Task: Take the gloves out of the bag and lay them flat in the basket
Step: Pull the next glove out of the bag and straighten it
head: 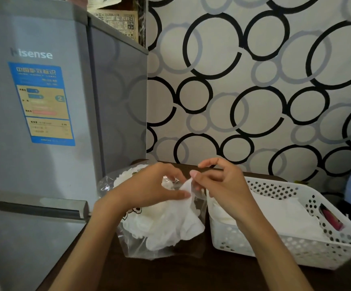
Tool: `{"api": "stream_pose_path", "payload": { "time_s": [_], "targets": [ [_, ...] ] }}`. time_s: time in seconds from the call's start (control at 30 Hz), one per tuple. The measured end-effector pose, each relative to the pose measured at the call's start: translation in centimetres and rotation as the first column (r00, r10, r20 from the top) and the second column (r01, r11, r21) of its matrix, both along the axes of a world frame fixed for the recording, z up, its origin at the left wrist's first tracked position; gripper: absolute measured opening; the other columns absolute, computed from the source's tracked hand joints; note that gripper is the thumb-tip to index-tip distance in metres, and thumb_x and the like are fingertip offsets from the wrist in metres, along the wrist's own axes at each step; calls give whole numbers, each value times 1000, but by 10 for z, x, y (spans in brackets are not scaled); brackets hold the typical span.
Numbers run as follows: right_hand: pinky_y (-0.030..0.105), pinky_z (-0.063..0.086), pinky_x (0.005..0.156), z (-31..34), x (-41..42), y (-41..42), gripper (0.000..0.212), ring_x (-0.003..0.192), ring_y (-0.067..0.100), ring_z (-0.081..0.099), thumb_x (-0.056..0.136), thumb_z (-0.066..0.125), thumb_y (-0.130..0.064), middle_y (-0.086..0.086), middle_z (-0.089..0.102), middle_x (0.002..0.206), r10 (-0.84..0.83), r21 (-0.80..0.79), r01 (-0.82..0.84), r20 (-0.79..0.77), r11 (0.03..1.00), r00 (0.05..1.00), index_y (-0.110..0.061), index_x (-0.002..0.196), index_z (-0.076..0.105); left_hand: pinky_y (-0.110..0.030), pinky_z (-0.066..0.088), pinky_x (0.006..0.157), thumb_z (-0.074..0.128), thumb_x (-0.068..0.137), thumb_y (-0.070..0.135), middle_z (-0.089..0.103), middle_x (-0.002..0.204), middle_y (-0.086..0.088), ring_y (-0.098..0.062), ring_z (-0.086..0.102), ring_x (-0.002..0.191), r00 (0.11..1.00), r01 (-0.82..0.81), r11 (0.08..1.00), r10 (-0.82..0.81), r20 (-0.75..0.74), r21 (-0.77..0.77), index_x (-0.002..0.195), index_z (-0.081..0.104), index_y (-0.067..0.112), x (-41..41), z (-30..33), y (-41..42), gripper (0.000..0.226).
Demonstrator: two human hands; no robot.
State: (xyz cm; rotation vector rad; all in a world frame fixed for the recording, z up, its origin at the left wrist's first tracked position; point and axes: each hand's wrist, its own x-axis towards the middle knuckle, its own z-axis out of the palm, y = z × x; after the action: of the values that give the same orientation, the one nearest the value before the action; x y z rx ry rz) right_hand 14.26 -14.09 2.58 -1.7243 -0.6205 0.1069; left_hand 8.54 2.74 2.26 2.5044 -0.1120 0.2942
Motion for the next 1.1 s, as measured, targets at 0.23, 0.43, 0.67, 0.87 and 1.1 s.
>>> {"api": "stream_pose_path", "payload": {
  "time_s": [0.23, 0.43, 0.67, 0.87, 1.1],
  "targets": [
    [23, 49, 79, 3, -3, -14, 49, 96, 5, 58, 76, 72, -47, -11, 60, 108, 200, -635, -164, -15, 755, 980, -28, 116, 51, -43, 58, 72, 66, 87, 36, 71, 70, 9, -8, 68, 67, 974, -171, 968, 194, 114, -184, 80, 70, 26, 3, -2, 5, 13],
    [15, 45, 67, -7, 4, -2, 15, 83, 6, 58, 80, 71, -36, -12, 60, 89, 141, -436, -81, 107, 896, 984, -26, 86, 61, -27, 54, 70, 62, 91, 26, 74, 76, 2, -11, 69, 65, 936, -135, 880, 264, 234, -455, 88, 69, 17, -5, 16, -6, 12],
    [16, 55, 69, 4, 8, -16, 36, 86, 8, 70, 72, 79, -31, -3, 73, 95, 253, -306, -315, -225, 899, 941, -22, 104, 65, -34, 58, 81, 62, 90, 26, 75, 75, -1, -14, 72, 70, 926, -150, 788, 324, 195, -598, 94, 68, 17, -9, 25, -9, 11],
    [23, 49, 70, 14, 21, -42, 23, 80, 10, 67, 68, 76, -37, -7, 73, 84, 85, -157, -105, -127, 982, 988, -22, 85, 71, -42, 56, 84, 69, 80, 46, 73, 68, 12, -5, 70, 68, 902, -345, 877, 408, 139, -336, 77, 69, 25, -7, 14, 5, 22],
    [19, 54, 70, 23, 18, -55, 17, 84, 9, 69, 76, 74, -18, -6, 74, 90, 212, -168, -211, -14, 963, 977, -22, 93, 74, -21, 43, 95, 35, 71, 75, 50, 129, 18, -2, 51, 114, 928, -259, 928, 316, 199, -266, 125, 48, 34, -2, 12, -15, 70]
  ]
}}
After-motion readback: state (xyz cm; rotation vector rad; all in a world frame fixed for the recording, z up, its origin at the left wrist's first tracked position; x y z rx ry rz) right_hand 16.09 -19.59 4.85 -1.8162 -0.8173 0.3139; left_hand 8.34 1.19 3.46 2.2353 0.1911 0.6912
